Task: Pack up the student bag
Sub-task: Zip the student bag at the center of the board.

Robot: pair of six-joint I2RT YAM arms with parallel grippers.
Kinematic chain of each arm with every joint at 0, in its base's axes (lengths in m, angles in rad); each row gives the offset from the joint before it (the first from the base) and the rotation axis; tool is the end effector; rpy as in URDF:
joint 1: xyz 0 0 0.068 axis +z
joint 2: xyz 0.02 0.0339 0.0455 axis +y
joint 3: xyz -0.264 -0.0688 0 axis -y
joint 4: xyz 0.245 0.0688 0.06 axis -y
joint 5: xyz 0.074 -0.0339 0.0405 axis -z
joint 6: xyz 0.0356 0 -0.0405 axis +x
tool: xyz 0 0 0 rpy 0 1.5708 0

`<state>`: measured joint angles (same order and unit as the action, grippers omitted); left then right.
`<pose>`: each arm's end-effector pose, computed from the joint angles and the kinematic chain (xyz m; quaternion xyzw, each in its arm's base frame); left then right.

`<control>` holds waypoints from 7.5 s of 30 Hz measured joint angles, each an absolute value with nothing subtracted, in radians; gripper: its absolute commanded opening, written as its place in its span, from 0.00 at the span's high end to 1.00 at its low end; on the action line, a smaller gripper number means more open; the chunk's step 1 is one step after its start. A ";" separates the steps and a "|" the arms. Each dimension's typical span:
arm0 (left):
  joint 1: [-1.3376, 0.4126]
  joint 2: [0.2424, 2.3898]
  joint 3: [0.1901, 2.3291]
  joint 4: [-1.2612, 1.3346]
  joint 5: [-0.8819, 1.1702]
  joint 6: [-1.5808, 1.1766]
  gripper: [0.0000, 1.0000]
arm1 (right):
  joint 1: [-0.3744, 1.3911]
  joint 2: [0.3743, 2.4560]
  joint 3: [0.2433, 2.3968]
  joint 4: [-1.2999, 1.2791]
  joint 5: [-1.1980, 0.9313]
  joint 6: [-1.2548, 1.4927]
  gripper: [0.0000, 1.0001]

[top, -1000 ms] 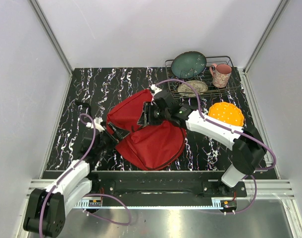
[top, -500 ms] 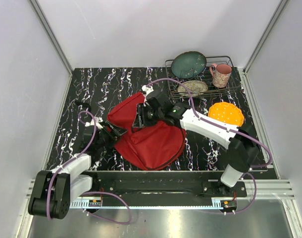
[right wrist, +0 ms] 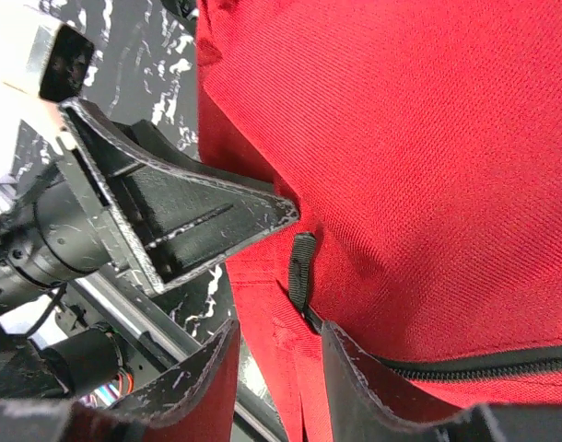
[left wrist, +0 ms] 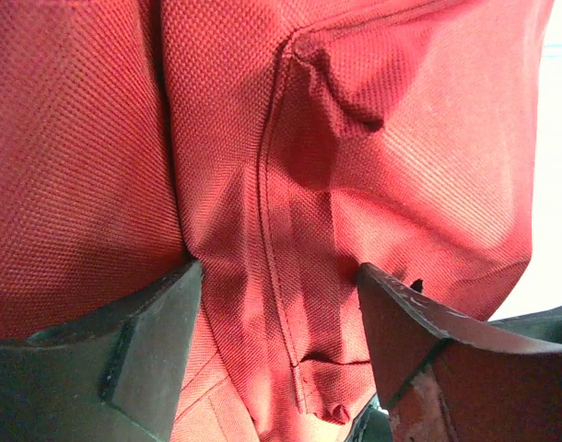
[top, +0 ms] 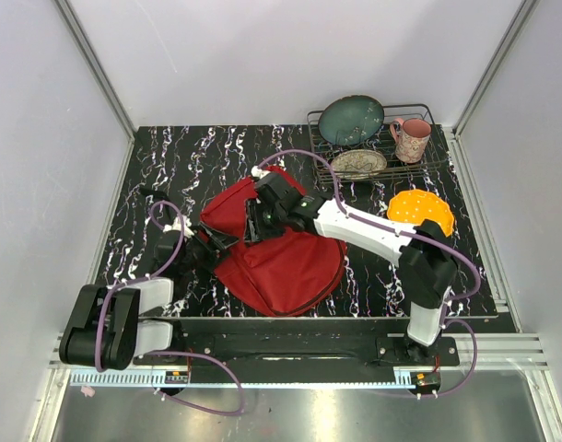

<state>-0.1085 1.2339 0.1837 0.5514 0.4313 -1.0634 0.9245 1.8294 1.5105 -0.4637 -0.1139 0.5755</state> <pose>0.1972 -0.0365 0.1291 -0.2889 0.7961 -0.4292 0.3139 0.2476 0.3350 0.2718 -0.1816 0.9041 0.2998 0.2447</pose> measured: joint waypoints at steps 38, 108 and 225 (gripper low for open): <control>-0.103 1.048 0.269 0.329 0.461 -0.960 0.83 | 1.008 2.009 1.707 -0.636 0.107 0.449 0.53; -0.102 1.020 0.281 0.291 0.481 -0.941 0.96 | 1.008 2.014 1.649 -0.562 0.236 0.572 1.00; 0.118 1.166 0.502 -0.017 0.835 -0.698 1.00 | 0.835 1.684 1.269 -0.188 -0.059 0.724 0.43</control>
